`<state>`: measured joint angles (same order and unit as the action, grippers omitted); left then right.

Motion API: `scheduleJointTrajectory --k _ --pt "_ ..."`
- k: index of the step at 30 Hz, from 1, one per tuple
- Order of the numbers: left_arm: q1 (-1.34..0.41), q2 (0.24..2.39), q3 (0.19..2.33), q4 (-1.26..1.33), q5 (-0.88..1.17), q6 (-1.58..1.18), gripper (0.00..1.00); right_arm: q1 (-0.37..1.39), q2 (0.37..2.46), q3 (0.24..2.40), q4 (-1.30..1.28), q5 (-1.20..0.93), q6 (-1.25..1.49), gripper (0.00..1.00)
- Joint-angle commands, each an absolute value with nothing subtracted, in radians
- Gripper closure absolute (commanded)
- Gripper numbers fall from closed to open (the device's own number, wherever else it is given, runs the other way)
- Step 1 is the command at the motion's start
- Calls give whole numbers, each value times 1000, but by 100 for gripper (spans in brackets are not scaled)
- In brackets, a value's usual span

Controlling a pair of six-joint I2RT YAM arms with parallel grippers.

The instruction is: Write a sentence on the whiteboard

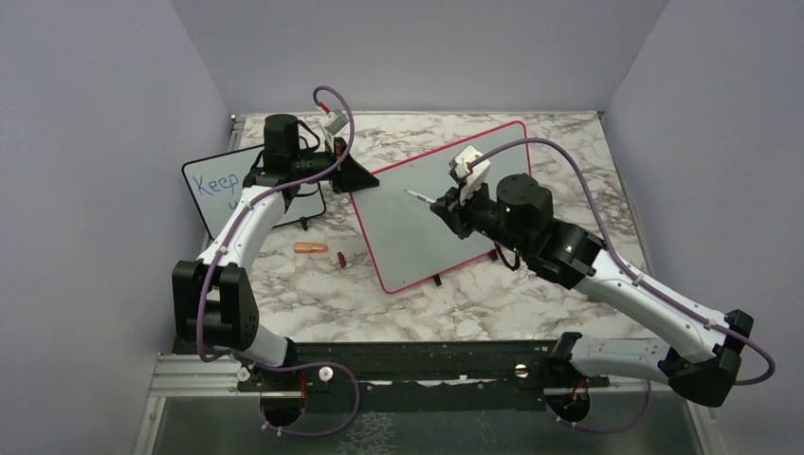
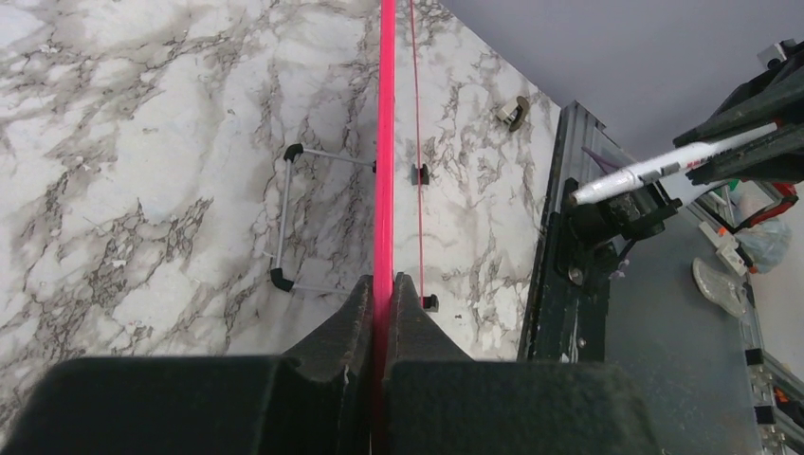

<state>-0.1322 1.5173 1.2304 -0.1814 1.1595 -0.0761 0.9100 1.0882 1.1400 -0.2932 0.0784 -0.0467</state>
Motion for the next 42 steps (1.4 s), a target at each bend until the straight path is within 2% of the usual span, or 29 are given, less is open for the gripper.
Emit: scheduleJointTrajectory --k 1,9,24,34,42 --pt "-137 1459 1144 -105 1087 -109 100 976 1127 1200 -334 271 -67 99" --pt "-137 1406 1070 -66 1041 -115 100 1104 1181 1244 -370 440 -25 99" --pt "-137 1404 1045 -54 1012 -104 100 1129 1180 1206 -330 348 27 99" --pt "-137 1403 1045 -72 1004 -88 100 1285 1272 1221 -261 655 -67 99" --pt "-137 1402 1042 -74 1002 -87 100 1316 1335 1240 -211 725 -80 99"
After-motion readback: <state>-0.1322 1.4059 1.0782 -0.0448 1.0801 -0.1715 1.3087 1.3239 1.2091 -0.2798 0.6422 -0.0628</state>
